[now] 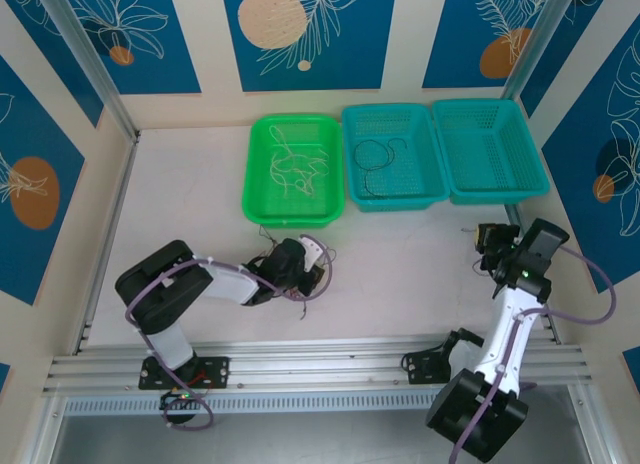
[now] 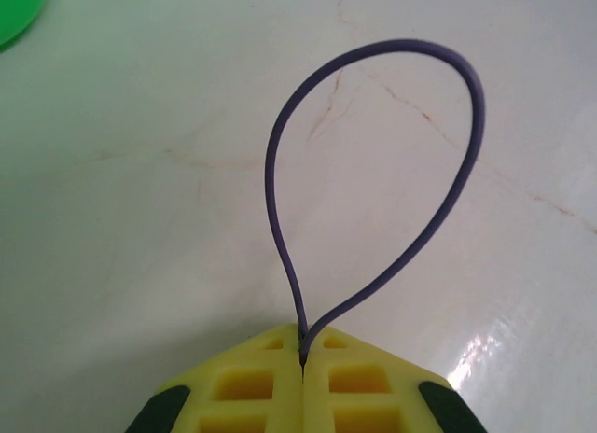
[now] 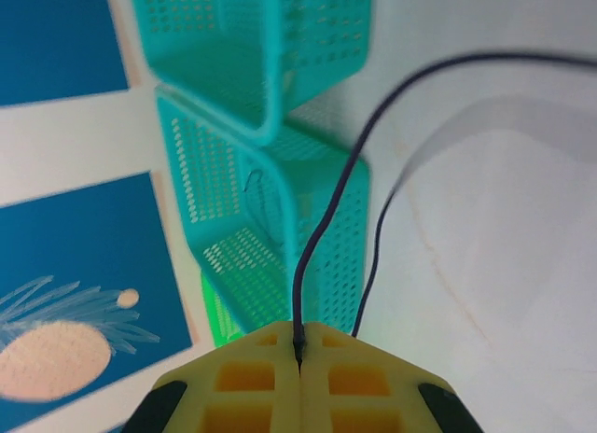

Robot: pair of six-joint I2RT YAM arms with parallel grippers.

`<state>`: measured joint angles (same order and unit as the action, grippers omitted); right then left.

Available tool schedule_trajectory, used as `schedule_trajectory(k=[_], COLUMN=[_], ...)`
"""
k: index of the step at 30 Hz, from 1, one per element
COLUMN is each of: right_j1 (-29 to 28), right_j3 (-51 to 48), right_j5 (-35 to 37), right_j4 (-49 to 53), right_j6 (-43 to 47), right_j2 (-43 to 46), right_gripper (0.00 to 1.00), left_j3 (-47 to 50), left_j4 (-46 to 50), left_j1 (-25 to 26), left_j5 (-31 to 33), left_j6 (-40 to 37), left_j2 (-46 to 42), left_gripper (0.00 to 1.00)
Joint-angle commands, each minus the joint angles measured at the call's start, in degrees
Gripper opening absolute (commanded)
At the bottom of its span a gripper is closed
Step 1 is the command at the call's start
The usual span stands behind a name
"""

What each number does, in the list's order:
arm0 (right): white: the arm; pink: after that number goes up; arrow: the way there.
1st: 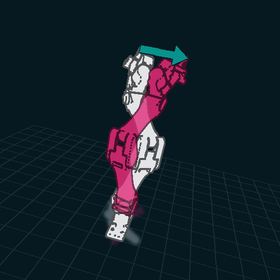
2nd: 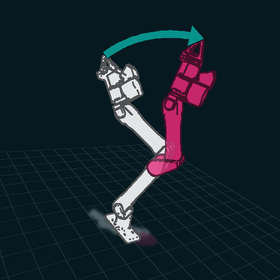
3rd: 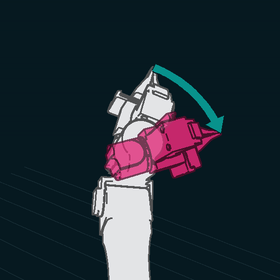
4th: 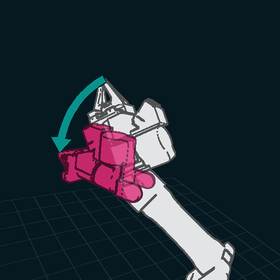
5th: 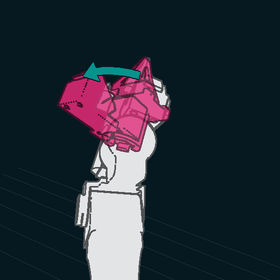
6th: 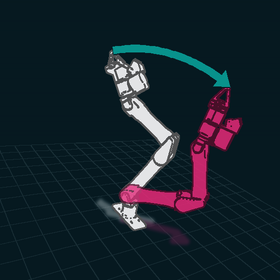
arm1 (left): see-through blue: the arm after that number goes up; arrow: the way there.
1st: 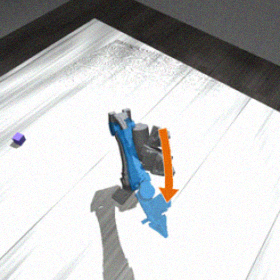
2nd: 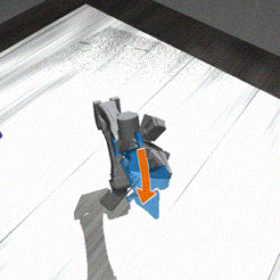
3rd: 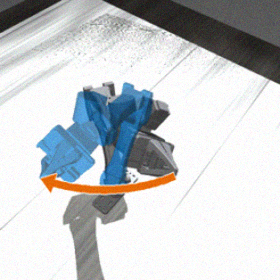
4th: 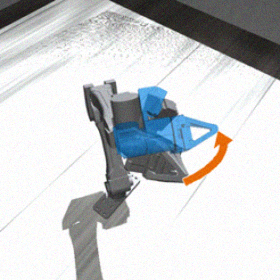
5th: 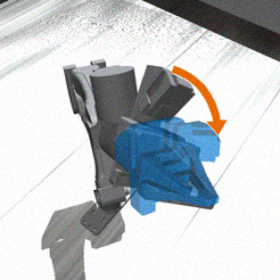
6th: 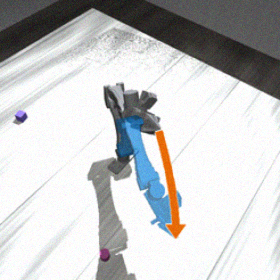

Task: Untangle the cables

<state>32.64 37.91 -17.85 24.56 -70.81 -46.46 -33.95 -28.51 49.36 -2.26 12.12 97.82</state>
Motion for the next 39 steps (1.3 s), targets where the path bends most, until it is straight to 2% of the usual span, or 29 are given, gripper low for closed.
schedule_trajectory(k=[1,5,8,12,15,19,23,25,28,31,33,34,39], right_j1=[-5.78,-19.08,-25.96,-28.78,-30.29,-32.21,-34.4,-35.41,-37.15,-37.15,-36.95,-36.93,-37.12], right_j3=[7.11,20.24,31.59,46.49,58.46,72.9,77.92,77.94,78.12,79.74,77.19,74.72,67.12], right_j5=[-3.95,1.5,5.43,4.69,4.15,4.34,2.76,3.23,4.62,2.77,0.96,0.3,2.13], right_j4=[-0.07,1.59,2.47,2.65,2.79,5.77,8.36,9.81,14.38,20.19,19.15,16.99,13.21], right_j6=[5.36,11.99,15.32,13.99,13.96,15.65,17.32,18.48,21.9,25.45,27.13,28.0,33.18], right_j2=[-1.92,-6.67,-12.01,-22.5,-31.52,-45.5,-56.42,-60.3,-65.89,-70.0,-69.16,-67.69,-58.29], right_gripper=[0.0,0.0,0.0,0.0,0.0,0.0,0.0,0.0,0.09,0.18,0.28,0.29,0.66], left_j3=[1.72,2.32,2.54,3.58,4.12,4.69,5.22,4.42,2.79,2.34,2.25,2.24,3.82], left_j4=[1.35,-0.79,-1.16,-2.68,-2.19,0.21,3.6,7.9,14.81,19.46,21.73,22.7,24.29], left_j1=[-0.79,-0.67,-0.64,-0.66,-0.64,-0.67,-0.67,-0.76,-0.91,-2.18,-4.14,-5.43,-11.69], left_j5=[0.77,-2.53,-3.68,-4.92,-4.47,-3.06,-0.39,1.77,5.77,8.49,7.88,7.24,4.09], left_j6=[1.74,2.57,2.52,3.61,4.31,4.41,5.69,6.35,7.46,9.91,12.28,13.63,18.74], left_j2=[-1.61,-4.0,-6.05,-9.38,-12.81,-18.27,-25.33,-28.87,-33.7,-37.29,-38.59,-39.02,-39.78], left_gripper=[0.0,0.0,0.07,0.22,0.38,0.66,0.83,0.86,0.87,0.89,0.89,0.89,0.89])
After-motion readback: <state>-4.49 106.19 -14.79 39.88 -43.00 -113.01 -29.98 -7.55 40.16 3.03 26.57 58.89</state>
